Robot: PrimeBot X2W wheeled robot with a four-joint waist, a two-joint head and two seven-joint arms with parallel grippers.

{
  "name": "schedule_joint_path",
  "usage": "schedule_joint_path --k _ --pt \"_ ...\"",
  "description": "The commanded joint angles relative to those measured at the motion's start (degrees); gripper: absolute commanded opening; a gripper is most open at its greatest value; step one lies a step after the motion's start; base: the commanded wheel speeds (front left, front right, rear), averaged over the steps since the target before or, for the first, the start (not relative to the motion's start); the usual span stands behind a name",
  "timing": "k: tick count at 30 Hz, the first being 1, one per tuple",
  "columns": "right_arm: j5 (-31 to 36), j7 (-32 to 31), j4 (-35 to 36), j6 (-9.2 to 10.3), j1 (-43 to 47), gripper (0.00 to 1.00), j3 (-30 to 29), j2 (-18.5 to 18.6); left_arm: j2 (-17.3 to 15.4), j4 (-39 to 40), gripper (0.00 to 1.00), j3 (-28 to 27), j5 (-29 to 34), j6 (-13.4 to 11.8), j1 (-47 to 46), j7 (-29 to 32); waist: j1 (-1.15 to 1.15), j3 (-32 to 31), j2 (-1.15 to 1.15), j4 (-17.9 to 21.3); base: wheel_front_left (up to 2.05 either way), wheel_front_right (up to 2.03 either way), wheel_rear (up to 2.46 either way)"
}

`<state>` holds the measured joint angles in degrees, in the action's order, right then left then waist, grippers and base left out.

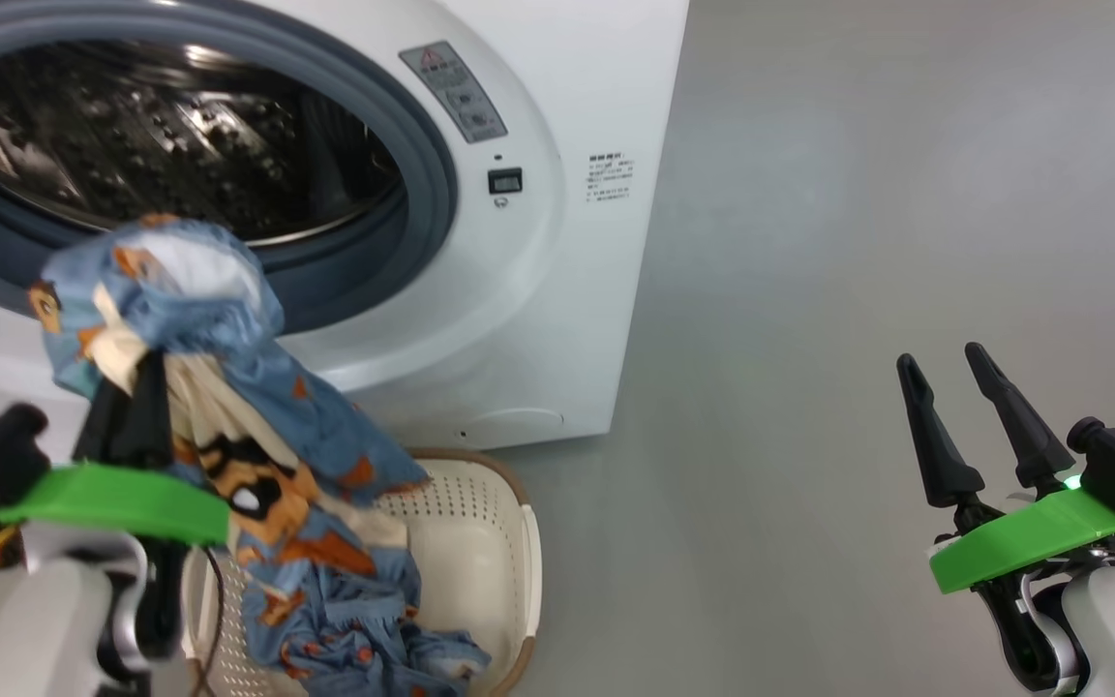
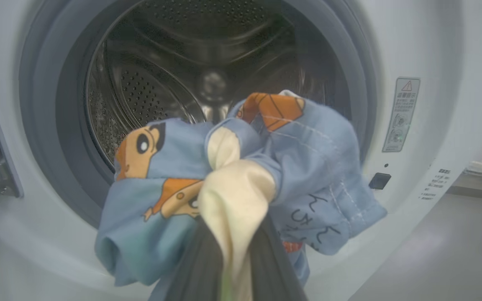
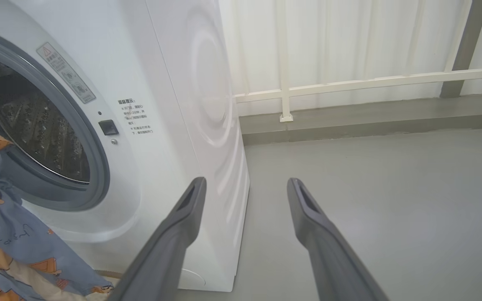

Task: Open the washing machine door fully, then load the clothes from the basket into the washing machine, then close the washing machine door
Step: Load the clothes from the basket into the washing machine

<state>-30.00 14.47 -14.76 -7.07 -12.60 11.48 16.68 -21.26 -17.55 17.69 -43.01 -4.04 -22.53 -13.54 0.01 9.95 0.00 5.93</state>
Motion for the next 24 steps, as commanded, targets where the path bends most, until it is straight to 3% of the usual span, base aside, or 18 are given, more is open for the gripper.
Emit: schedule_joint_path --k 1,15,24 --pt "0.97 0.53 1.77 -0.42 -1.77 1.0 0.97 1.27 -2.28 -1.2 0.0 -2.46 0.93 0.58 -4.75 -0.4 -0.01 2.59 0.0 0.75 0.0 0.0 0.0" --pt "4.07 0.53 5.93 -0.42 -5.55 1.0 -0.78 -0.8 -2.94 -23.21 0.0 -2.15 4.75 5.11 -28.02 -1.16 -0.01 16.87 0.0 5.0 0.0 0.0 0.0" --pt "5.41 0.53 7.58 -0.42 -6.99 1.0 -1.18 -2.6 -3.65 -32.81 0.0 -2.08 7.66 7.13 -39.44 -1.41 -0.01 23.7 0.0 7.95 0.0 0.0 0.0"
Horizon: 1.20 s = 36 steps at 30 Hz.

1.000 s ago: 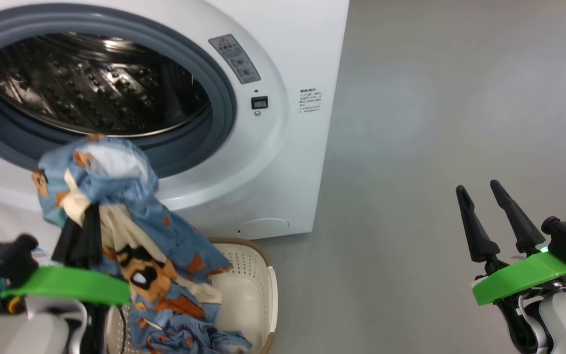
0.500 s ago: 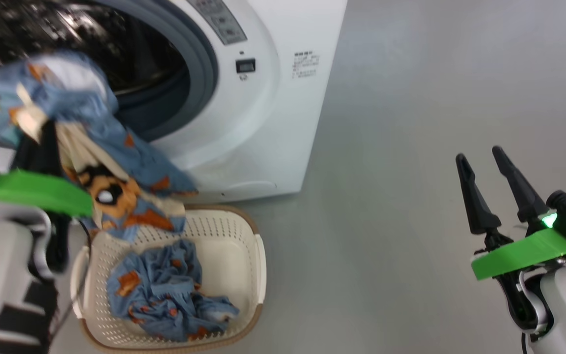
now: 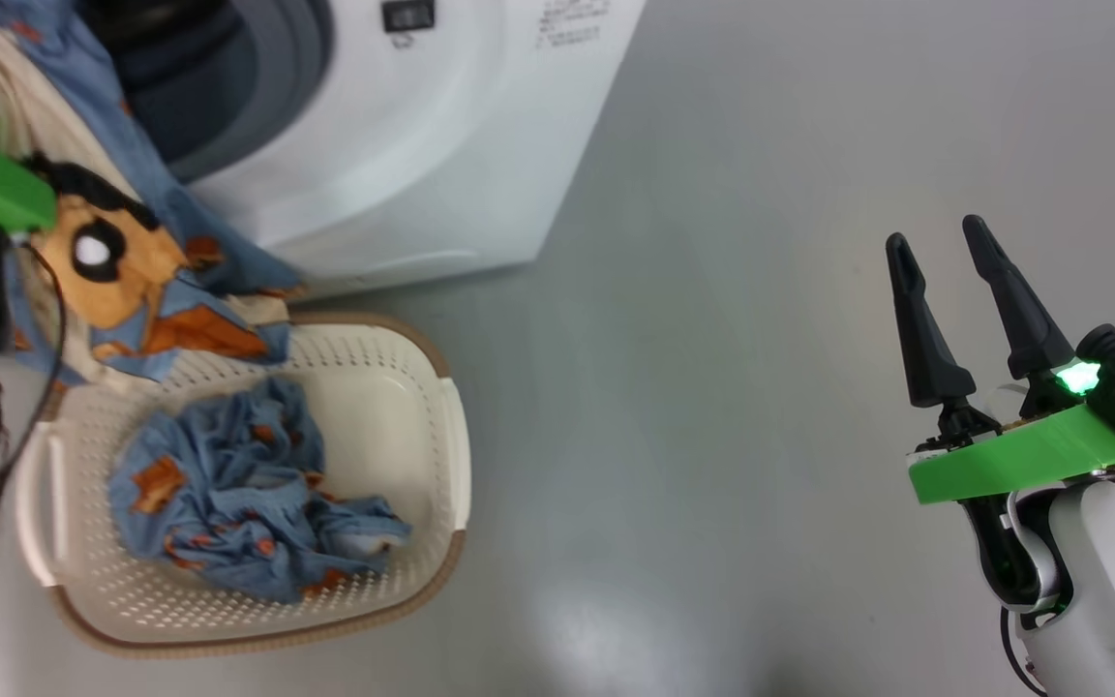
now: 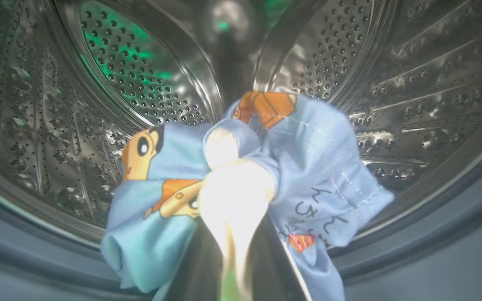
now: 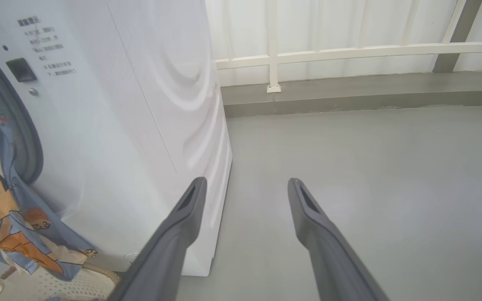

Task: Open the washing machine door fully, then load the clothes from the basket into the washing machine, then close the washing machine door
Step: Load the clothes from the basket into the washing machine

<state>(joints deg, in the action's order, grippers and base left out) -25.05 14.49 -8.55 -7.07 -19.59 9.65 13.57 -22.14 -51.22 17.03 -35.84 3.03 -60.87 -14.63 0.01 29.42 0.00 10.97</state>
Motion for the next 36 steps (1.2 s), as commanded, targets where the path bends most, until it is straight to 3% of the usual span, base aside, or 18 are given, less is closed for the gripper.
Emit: schedule_joint_path --k 1,9,15,19,23,24,25,26,31,36 --pt "0.58 0.51 1.53 -0.42 -0.06 1.0 0.56 0.35 -2.84 -0.15 0.0 -1.41 0.76 0.18 -2.27 -0.33 -0.01 4.97 0.0 3.19 0.0 0.0 0.0" --pt "1.56 0.51 2.95 -0.42 -0.27 1.0 0.26 -1.4 -4.77 -3.56 0.0 -2.19 3.78 0.84 -10.16 -0.36 -0.01 10.28 0.0 5.35 0.0 0.0 0.0" --pt "2.09 0.51 3.54 -0.42 -0.45 1.0 0.04 -2.56 -6.03 9.02 0.0 -9.22 9.58 -0.54 -13.35 -0.36 -0.01 12.06 0.0 6.3 0.0 0.0 0.0" --pt "2.2 0.51 3.43 -0.42 -0.91 1.0 0.22 -3.09 -4.12 18.79 0.0 -17.58 13.08 -0.74 -11.29 -0.36 -0.01 12.26 0.0 6.77 0.0 0.0 0.0" --pt "2.3 0.51 3.13 -0.42 -0.77 1.0 0.14 -3.35 -1.57 17.83 0.0 -21.3 15.83 0.6 -8.15 -0.37 -0.01 11.75 0.0 6.75 0.0 0.0 0.0" --pt "2.28 0.51 3.03 -0.42 -0.71 1.0 0.12 -3.37 -1.35 16.52 0.16 -21.37 16.62 0.86 -8.04 -0.37 -0.01 11.6 0.0 6.7 0.0 0.0 0.0" --pt "2.26 0.51 2.9 -0.42 -0.67 1.0 0.11 -3.36 -0.98 13.9 0.5 -21.35 16.84 1.06 -7.84 -0.37 -0.01 11.35 0.0 6.63 0.0 0.0 0.0" --pt "2.24 0.51 2.77 -0.42 -0.61 1.0 0.12 -3.33 -0.6 10.65 1.0 -20.96 16.77 1.46 -7.89 -0.37 -0.01 11.08 0.0 6.53 0.0 0.0 0.0" --pt "2.01 0.51 2.29 -0.42 -0.82 1.0 0.7 -3.19 -0.28 -3.11 1.0 -17.2 18.23 2.49 -11.0 4.95 -0.01 9.75 0.0 6.01 0.0 0.0 0.0" --pt "1.85 0.51 1.76 -0.42 -1.07 1.0 1.01 -3.08 0.0 -8.55 1.0 -15.98 18.44 2.93 -12.83 5.32 -0.01 8.34 0.0 5.61 0.0 0.0 0.0"
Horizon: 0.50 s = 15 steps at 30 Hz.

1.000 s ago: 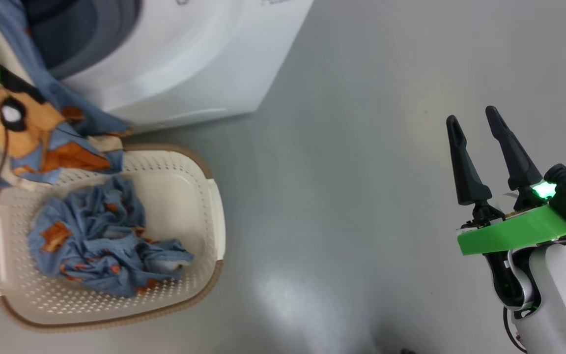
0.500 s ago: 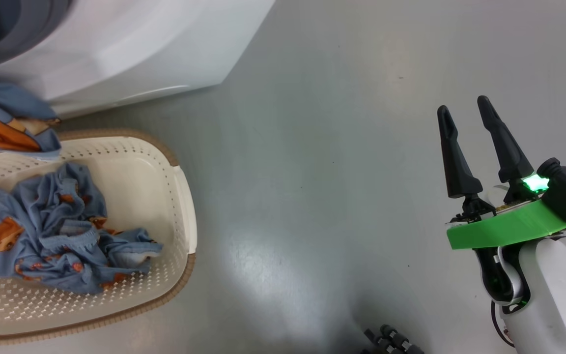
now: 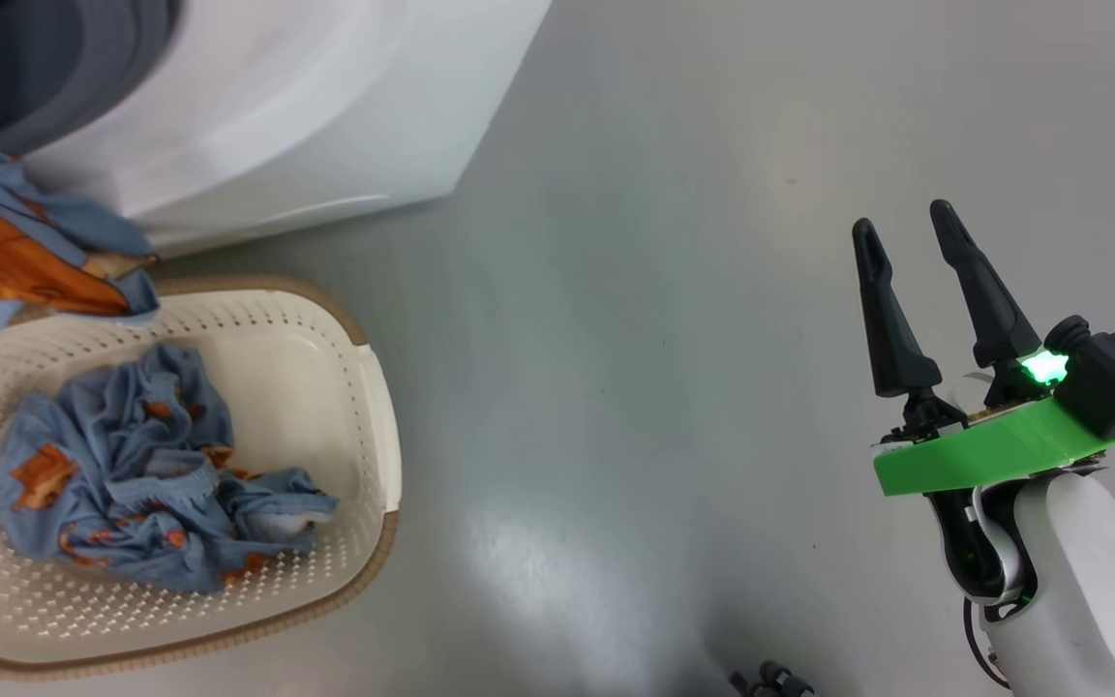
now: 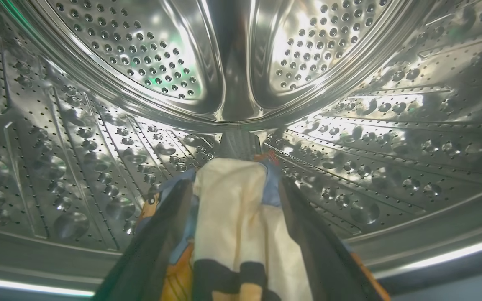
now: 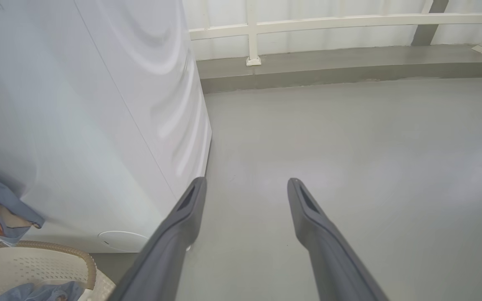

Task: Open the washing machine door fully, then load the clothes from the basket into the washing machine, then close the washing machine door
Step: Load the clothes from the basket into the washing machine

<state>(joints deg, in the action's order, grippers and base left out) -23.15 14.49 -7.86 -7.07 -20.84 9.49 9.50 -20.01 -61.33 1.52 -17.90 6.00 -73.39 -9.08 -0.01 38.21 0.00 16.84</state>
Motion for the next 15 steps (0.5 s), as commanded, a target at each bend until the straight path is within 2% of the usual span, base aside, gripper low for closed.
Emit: schedule_joint_path --k 1,7,15 --pt "-0.1 0.51 0.92 -0.42 0.14 1.0 1.21 1.04 -2.01 0.49 1.0 -0.26 0.36 0.14 -0.48 -0.31 0.01 -0.88 0.0 -0.35 0.0 0.0 0.0" --pt "-0.47 0.51 0.29 -0.42 -0.05 1.0 1.63 1.38 -1.59 -3.11 1.0 0.64 -0.78 1.05 0.95 -3.33 0.01 -4.15 0.0 -0.9 0.0 0.0 0.0" --pt "-1.27 0.51 -0.63 -0.42 0.01 1.0 2.26 2.49 -0.11 -1.27 1.0 2.38 -2.31 1.44 7.58 -5.81 0.01 -9.85 0.0 -2.85 0.0 0.0 0.0"
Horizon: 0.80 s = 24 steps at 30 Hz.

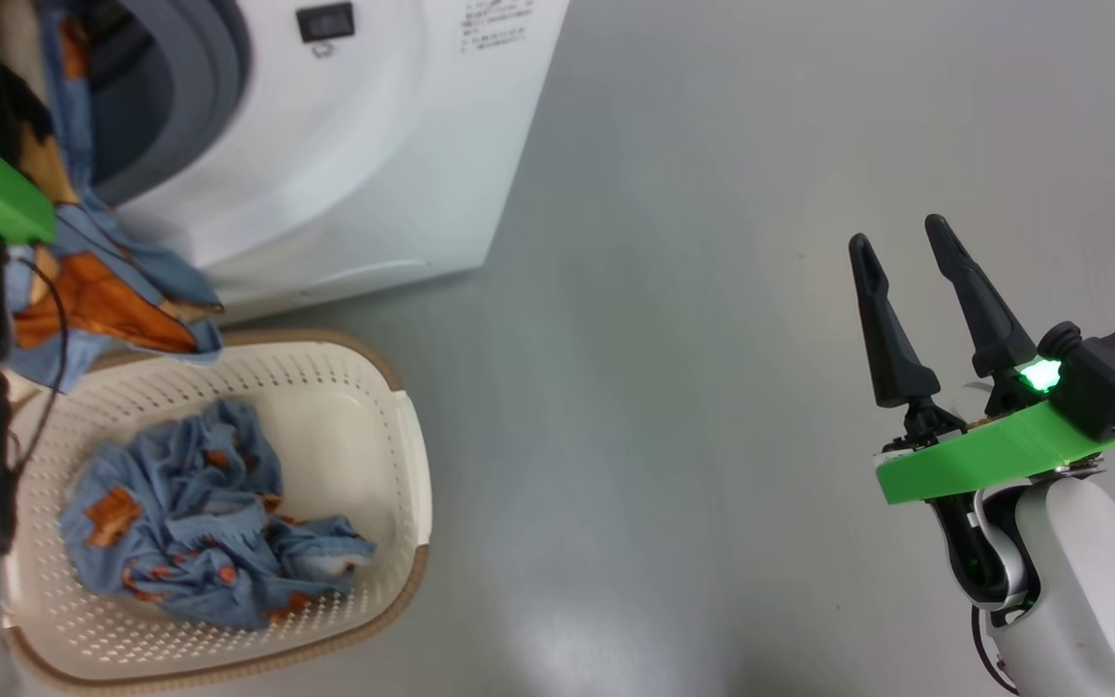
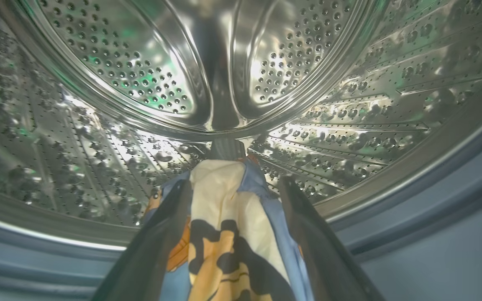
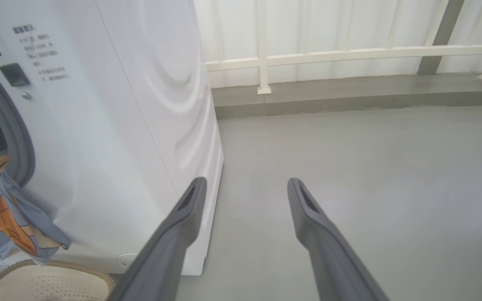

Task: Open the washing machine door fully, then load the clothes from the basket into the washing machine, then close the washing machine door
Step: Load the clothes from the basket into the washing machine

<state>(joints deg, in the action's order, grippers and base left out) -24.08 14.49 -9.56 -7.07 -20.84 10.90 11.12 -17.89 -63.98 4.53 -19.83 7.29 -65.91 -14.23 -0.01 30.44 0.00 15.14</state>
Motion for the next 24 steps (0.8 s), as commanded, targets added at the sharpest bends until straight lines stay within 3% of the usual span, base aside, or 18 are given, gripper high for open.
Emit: schedule_joint_path --k 1,24 --pt "-0.44 0.51 0.93 -0.42 0.01 1.0 0.94 1.01 -2.15 2.28 1.0 -0.33 -0.53 0.17 1.13 -0.7 0.01 -2.86 0.0 -1.44 0.0 0.0 0.0" --pt "-2.71 0.51 -1.85 -0.42 4.06 1.0 1.17 4.56 2.37 31.65 1.0 -2.05 -5.25 0.19 33.45 -0.76 0.01 -18.35 0.0 -9.28 0.0 0.0 0.0"
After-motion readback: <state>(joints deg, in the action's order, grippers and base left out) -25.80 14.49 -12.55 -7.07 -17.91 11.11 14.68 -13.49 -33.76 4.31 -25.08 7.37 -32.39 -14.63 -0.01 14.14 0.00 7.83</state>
